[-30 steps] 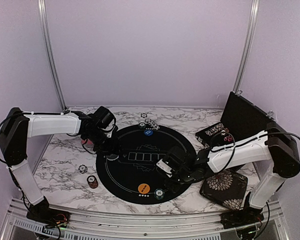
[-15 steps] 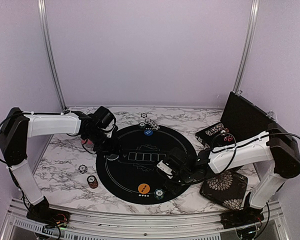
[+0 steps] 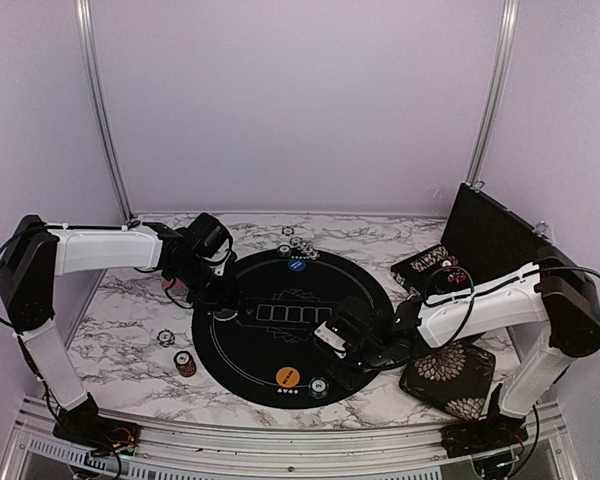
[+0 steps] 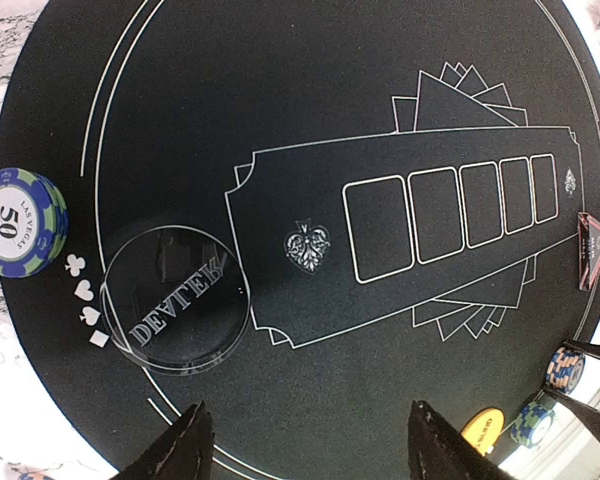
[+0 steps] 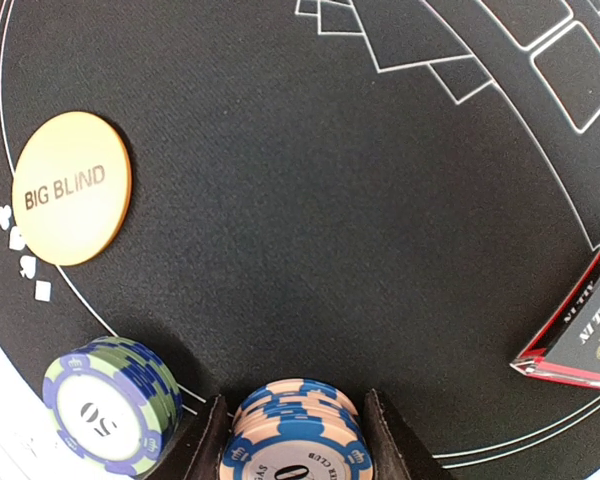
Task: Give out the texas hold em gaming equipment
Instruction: Adjust the poker chips pile in the big blind area.
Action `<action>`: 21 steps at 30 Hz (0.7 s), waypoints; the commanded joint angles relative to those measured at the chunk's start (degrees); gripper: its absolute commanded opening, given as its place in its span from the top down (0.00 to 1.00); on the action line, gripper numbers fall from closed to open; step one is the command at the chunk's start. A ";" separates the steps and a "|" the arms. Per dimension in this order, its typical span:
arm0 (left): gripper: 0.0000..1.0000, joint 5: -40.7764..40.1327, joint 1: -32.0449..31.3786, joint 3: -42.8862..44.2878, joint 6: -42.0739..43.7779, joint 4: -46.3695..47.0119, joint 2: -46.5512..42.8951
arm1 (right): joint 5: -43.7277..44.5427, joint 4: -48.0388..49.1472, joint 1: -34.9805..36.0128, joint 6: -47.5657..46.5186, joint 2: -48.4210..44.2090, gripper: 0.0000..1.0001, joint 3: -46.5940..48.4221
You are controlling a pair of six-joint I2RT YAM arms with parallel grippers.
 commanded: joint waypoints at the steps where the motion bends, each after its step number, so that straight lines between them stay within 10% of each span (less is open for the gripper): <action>1: 0.32 0.28 -0.16 0.17 0.51 0.23 0.52 | -0.27 -8.30 1.07 2.26 0.78 0.74 -1.68; 21: 0.32 0.16 -0.16 0.61 0.76 0.05 0.63 | 1.19 -7.75 -1.12 4.83 4.65 0.58 2.30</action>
